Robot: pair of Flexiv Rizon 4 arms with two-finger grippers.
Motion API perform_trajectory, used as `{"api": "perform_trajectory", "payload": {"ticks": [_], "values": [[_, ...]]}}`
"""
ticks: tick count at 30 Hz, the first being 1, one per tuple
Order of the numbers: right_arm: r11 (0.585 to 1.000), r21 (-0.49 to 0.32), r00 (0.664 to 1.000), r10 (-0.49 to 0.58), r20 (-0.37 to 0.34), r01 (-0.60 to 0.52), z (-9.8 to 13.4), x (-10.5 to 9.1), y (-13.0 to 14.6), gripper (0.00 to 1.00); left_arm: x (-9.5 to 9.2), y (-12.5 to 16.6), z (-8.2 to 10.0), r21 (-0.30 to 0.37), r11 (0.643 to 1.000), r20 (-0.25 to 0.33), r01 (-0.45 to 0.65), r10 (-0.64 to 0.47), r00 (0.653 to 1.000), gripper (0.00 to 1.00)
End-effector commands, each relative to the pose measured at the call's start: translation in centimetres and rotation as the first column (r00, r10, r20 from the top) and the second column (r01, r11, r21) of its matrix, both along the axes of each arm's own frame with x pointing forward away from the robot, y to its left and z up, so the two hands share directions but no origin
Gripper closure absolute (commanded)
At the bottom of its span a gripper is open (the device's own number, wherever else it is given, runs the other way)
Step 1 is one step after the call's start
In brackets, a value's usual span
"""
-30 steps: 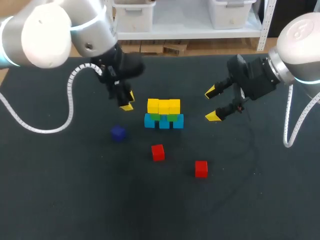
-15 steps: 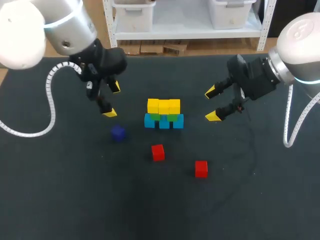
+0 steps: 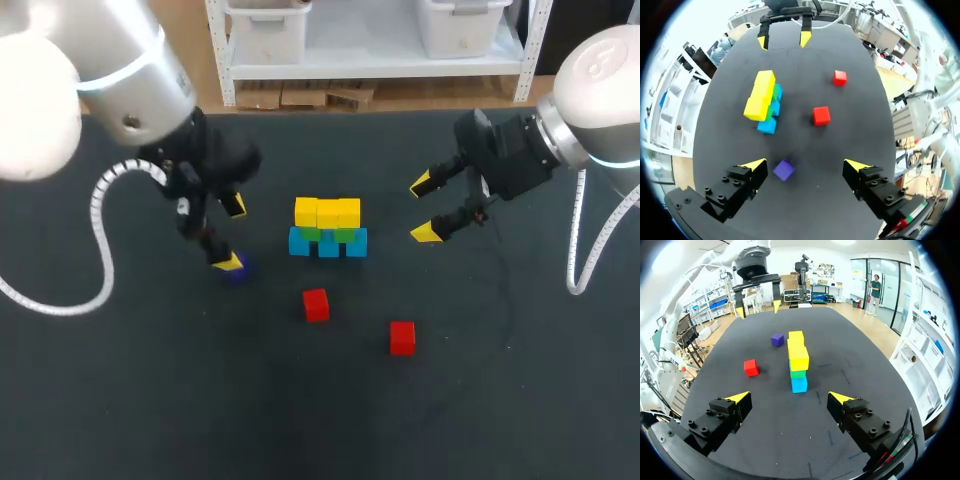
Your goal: Place the blue cubes, place green cubes on the blue cubes, place the yellow cubes on the green cubes, then place the red cubes on the yellow cubes, and place purple cube on the red cubes.
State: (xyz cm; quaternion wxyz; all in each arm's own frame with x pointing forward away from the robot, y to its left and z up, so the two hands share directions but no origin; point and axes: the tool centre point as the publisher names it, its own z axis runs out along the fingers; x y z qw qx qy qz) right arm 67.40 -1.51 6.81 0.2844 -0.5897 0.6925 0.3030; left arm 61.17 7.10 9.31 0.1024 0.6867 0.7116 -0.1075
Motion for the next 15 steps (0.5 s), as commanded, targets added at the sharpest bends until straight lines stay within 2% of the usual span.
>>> {"api": "perform_trajectory", "payload": {"ticks": [1, 6, 15], "values": [[1.0, 0.002, 1.0, 0.001, 0.001, -0.001, 0.0, 0.0, 0.0, 0.0, -1.6, -1.0, -0.6, -0.015, 0.999, 0.058, -0.049, 0.05, 0.997, 0.0], [1.0, 0.002, 1.0, 0.001, 0.001, -0.001, 0.0, 0.0, 0.0, 0.0, -3.0, -2.7, -1.0, -0.028, 0.995, 0.066, -0.096, 0.098, 0.993, 0.0], [1.0, 0.002, 1.0, 0.001, 0.001, -0.001, 0.0, 0.0, 0.0, 0.0, -4.4, -6.0, -2.8, -0.022, 0.995, 0.08, -0.101, 0.102, 0.992, 0.0]]}}
